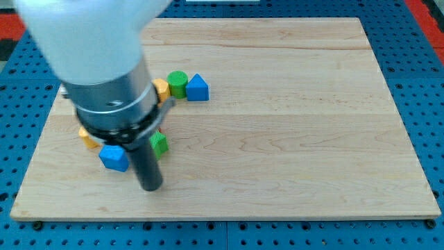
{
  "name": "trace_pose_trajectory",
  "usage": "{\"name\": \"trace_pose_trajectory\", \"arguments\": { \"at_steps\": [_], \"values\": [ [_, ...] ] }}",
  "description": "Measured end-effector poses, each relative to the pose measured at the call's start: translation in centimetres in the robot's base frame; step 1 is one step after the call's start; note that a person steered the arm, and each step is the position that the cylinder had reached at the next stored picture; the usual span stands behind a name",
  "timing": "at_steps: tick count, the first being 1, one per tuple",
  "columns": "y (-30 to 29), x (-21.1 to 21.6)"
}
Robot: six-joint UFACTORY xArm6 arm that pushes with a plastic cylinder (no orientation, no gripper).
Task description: Place the yellow heart above the green star
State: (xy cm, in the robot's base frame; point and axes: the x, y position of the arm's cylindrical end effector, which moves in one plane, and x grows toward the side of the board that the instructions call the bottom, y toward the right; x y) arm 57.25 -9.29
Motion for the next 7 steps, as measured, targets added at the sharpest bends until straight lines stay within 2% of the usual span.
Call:
{"name": "trace_pose_trajectory", "arguments": {
  "at_steps": [1,2,3,4,5,6,7],
  "values": [
    [3.5,0.0],
    [1.7,1.5],
    [-2.5,2.6],
    [-10.6,2.6],
    [-15.2,1.8],
    [-15.3,0.9],
    [-18.5,-1.4]
  ]
}}
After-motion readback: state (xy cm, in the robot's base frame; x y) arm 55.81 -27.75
